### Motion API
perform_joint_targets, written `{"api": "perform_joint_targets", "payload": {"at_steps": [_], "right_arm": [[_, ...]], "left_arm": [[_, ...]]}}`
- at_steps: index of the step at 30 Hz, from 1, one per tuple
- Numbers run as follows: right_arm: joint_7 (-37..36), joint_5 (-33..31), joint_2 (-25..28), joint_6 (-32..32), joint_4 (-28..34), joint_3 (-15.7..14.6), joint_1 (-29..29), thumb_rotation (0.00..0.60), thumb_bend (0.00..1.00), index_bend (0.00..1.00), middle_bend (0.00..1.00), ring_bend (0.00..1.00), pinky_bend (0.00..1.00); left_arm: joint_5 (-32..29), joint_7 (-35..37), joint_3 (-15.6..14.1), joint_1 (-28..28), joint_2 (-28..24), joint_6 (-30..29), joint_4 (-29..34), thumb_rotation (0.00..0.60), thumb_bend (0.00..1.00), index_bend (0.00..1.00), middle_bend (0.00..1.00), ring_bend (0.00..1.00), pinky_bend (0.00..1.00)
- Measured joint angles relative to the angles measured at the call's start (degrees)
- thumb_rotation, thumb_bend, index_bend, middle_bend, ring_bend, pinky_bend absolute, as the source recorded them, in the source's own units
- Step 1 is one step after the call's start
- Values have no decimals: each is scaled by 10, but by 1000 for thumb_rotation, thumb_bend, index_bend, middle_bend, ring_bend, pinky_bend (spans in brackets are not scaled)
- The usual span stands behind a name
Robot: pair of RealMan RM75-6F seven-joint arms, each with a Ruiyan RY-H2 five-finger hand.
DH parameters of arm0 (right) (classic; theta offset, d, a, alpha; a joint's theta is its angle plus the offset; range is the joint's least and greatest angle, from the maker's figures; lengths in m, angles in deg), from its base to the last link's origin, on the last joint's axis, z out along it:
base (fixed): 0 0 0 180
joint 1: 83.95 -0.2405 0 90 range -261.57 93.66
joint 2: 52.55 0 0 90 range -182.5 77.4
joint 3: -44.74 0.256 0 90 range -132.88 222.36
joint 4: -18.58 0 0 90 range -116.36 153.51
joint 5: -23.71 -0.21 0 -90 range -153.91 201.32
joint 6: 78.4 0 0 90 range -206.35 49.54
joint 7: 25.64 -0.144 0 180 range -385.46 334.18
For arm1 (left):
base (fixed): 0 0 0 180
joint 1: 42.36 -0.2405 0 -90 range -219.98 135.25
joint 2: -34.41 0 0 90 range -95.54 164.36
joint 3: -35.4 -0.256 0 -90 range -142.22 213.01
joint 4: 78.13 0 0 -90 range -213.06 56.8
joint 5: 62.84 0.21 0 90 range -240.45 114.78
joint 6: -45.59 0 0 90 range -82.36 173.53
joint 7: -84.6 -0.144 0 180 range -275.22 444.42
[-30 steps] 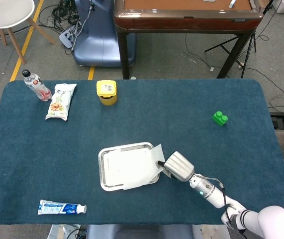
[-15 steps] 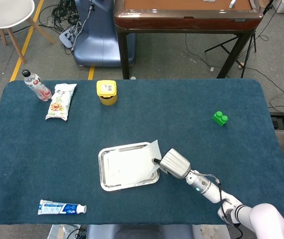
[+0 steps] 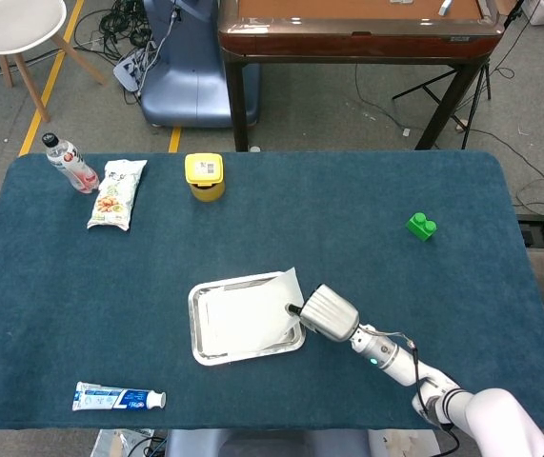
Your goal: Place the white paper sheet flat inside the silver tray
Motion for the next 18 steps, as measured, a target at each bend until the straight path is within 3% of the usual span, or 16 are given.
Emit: {"api": "perform_joint_targets", "payload": {"at_steps": [4,10,18], "right_arm": [[-2,-5,-2,-3,-2,1,0,600,0,480,1000,1000,1000],[3,-10,2,1,6,0,1,600,0,356,1000,1000,1000],[13,-19,18,9,30,-2,4,600,0,346,1000,1000,1000]], "left_arm": [[-1,0,0,0,0,0,0,600,294,302,354,285,508],[0,0,0,0,0,1,0,600,294,302,354,286,508],[-1,0,0,0,0,1,0,600,293,302,355,286,508]]}}
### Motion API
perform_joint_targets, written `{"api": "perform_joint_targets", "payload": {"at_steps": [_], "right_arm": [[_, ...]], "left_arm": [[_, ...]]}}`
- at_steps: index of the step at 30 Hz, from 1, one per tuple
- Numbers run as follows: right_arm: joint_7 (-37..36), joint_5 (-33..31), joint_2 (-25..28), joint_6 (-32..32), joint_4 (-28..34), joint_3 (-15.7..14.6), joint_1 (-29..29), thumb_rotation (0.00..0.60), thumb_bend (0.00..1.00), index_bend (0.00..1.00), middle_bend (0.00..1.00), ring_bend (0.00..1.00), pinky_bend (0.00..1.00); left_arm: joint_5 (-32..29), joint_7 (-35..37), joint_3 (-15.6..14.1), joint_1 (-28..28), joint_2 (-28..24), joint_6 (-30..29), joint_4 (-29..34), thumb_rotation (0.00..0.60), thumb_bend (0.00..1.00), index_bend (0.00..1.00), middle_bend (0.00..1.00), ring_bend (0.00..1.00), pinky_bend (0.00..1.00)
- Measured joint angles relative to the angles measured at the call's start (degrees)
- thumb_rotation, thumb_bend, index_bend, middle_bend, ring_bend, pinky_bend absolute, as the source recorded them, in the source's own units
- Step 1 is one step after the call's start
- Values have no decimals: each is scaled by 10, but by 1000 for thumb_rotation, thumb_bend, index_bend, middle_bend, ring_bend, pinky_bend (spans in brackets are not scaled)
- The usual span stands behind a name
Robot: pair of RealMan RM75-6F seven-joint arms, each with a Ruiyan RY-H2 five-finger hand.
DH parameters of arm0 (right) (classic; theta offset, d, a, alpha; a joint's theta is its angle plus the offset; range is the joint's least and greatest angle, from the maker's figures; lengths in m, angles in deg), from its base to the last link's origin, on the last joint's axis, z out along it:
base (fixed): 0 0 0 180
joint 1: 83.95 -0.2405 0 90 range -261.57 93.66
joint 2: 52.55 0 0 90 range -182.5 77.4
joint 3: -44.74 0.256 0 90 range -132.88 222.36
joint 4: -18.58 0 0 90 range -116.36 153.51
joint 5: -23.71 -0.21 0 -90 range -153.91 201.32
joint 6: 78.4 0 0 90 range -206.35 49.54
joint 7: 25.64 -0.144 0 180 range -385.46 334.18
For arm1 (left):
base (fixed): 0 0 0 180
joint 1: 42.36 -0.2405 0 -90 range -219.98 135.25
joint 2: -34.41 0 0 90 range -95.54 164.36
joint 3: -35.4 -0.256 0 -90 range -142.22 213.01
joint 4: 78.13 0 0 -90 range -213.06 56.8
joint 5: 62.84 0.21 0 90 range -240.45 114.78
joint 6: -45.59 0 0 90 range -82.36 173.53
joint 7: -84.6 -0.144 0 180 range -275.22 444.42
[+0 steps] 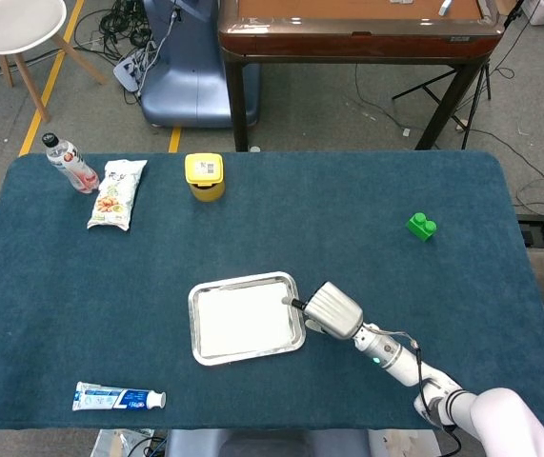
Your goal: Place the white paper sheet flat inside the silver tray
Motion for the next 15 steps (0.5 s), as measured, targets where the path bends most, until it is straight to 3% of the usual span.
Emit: {"api": "perform_joint_targets", "payload": {"at_steps": [7,9,11,15], "right_arm": [[-3,-8,19,24,34,1,-5,600,12,345,1000,1000,1000],[-4,-12,30,40,55,2,-11,600,108,345,1000,1000,1000],[-2,-17,44,59,83,4,-18,600,350,345,1000,1000,1000],[16,-31,75,108,144,11,-34,600,643,345,1000,1000,1000]], "left_arm": [[-2,0,1,0,0,0,-1,600,294,302,355,286,508],[-3,1,1,0,0,0,-1,600,294,302,355,286,508],[-3,1,1,0,0,0,-1,600,294,302,356,286,508],[-4,2,1,0,-1,0,-1,600,294,302,356,286,508]]}}
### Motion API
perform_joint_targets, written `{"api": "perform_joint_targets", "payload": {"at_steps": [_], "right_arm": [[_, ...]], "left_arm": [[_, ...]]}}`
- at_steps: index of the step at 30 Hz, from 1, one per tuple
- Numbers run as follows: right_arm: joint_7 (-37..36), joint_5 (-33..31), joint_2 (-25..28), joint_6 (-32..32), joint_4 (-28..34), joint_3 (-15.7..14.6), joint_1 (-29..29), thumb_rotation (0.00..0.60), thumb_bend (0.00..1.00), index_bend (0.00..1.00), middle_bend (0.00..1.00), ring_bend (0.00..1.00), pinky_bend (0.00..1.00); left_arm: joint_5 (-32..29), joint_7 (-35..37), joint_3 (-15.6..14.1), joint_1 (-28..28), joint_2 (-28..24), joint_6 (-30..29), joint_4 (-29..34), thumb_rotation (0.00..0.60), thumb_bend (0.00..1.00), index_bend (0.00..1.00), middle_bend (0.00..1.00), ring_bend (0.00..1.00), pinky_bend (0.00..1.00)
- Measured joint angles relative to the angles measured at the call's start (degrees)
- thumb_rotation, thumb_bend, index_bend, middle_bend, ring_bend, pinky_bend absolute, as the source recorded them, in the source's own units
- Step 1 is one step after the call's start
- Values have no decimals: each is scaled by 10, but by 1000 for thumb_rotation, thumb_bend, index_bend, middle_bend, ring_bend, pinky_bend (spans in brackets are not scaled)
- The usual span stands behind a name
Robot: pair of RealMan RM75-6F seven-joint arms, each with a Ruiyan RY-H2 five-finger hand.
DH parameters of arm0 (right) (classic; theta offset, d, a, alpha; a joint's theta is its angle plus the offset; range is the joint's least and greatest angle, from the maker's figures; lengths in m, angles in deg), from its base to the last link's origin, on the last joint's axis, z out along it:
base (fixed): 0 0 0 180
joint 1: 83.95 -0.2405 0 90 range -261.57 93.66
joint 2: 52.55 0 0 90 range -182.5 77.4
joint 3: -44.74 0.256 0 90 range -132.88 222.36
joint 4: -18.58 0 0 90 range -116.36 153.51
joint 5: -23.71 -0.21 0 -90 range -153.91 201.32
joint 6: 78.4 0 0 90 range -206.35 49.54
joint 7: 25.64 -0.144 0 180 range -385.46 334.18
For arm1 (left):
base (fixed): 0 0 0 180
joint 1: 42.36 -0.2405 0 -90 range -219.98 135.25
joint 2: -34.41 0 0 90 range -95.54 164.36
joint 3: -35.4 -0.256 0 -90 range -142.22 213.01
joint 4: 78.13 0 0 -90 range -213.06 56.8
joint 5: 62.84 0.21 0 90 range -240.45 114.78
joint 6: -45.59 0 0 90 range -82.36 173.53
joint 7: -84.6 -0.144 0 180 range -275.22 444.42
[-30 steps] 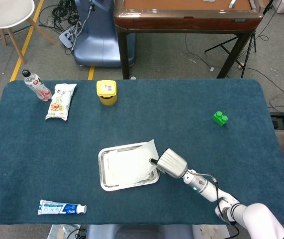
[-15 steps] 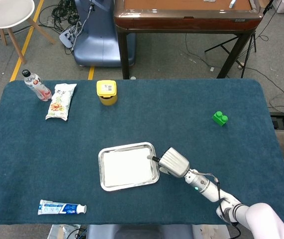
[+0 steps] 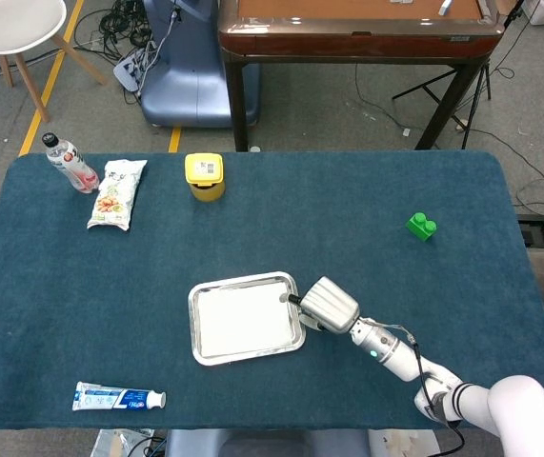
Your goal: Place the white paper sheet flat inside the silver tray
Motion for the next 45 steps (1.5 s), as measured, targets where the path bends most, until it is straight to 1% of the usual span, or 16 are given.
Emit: {"api": "perform_joint_targets", "payload": {"at_steps": [2,5,8,10,17,21,28,45], "right_arm": [[17,-9,17,30,34,5,-11,600,746,345,1000,1000,1000],[43,-24,40,71,78,13,-26,600,838,345,1000,1000,1000],[70,-38,58,107,115,22,-39,600,964,345,1000,1000,1000],[88,-47,65,124,132,27,-46,600,1000,345,1000,998,1000],[152,-75,77,177,174,42,-67,600,1000,345,1000,981,1000],[172,-82,76,197,190,47,-79,600,1000,345,1000,979,1000],[177,-82,72,210,200,42,-86,600,1000,346,1000,979,1000],[171,-75,48,232,183,22,-95,600,1000,346,1000,979,1000]], "left_arm": [[1,0,0,0,-1,-1,0,600,293,302,356,286,508],[1,1,0,-1,-1,-1,0,600,294,302,356,286,508],[0,2,0,-1,-2,-1,0,600,293,302,356,286,508],[0,2,0,-1,-2,-2,0,600,294,302,356,286,508],[1,1,0,-1,-3,-3,1,600,294,302,357,286,508],[2,0,0,-2,-3,-4,2,600,294,302,357,285,508],[-5,-3,1,-2,-7,-4,6,600,294,304,357,286,508],[-10,-2,2,-5,-16,-7,13,600,294,313,357,286,508]]}}
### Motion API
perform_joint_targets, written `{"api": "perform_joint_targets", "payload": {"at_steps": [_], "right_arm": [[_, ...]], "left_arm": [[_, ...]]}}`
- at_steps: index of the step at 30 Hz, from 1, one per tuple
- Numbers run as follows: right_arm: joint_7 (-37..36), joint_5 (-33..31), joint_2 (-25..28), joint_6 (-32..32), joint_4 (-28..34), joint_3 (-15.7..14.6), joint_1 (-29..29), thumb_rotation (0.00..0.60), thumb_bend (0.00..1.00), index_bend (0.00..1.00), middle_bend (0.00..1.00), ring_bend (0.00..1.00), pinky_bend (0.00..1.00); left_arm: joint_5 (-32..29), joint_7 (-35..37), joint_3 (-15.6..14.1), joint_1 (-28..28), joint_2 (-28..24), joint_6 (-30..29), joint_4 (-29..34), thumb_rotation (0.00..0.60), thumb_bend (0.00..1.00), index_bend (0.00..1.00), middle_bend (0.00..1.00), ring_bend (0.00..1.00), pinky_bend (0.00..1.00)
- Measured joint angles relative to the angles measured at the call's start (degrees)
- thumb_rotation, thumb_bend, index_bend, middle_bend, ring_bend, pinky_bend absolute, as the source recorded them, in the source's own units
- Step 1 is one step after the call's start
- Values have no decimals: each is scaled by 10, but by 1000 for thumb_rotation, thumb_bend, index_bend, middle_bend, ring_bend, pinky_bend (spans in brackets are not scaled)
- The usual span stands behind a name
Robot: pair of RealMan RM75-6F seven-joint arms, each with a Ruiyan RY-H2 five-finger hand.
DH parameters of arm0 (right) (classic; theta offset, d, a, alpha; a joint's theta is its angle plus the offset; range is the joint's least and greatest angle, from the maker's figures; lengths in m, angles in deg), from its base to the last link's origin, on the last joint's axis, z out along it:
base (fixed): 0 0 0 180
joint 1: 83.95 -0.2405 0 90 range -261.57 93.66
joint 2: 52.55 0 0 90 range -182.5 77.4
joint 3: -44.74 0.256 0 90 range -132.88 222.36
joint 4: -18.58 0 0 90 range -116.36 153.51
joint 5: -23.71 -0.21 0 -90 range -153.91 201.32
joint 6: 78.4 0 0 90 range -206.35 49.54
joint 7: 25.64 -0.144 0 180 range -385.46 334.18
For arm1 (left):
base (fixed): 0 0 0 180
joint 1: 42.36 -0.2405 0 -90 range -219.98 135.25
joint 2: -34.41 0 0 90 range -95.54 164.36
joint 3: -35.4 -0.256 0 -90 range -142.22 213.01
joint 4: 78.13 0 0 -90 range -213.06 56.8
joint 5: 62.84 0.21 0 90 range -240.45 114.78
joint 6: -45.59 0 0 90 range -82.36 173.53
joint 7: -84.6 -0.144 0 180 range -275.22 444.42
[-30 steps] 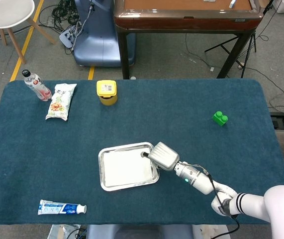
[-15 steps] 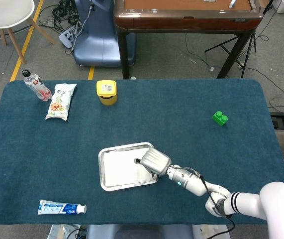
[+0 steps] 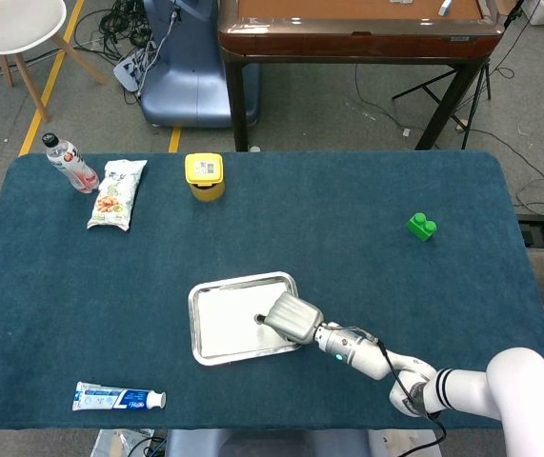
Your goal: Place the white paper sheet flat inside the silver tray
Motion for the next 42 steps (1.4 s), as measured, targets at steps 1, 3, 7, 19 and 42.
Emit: {"api": "perform_joint_targets", "payload": {"at_steps": [1,3,7,19,42], "right_arm": [[-1,1,0,0,0,-1,0,600,1000,346,1000,979,1000],[-3,2,-1,0,1,-2,0,600,1000,346,1000,979,1000],[-4,4,0,1,3,-6,0,600,1000,346,1000,979,1000],[-6,-3,-7,11,-6,-13,2,600,1000,346,1000,979,1000],[-1,-14,-17,15,-17,-12,7,600,1000,355,1000,980,1000]], "left_arm": [[0,0,0,0,0,0,0,600,294,313,357,286,508],[1,0,0,0,-1,-1,1,600,294,314,357,286,508],[1,0,0,-1,-1,-2,1,600,294,316,357,286,508],[-3,-5,1,-1,-2,-3,2,600,294,374,359,286,508],[-11,-11,1,-1,-3,-1,3,600,294,391,363,286,508]]}}
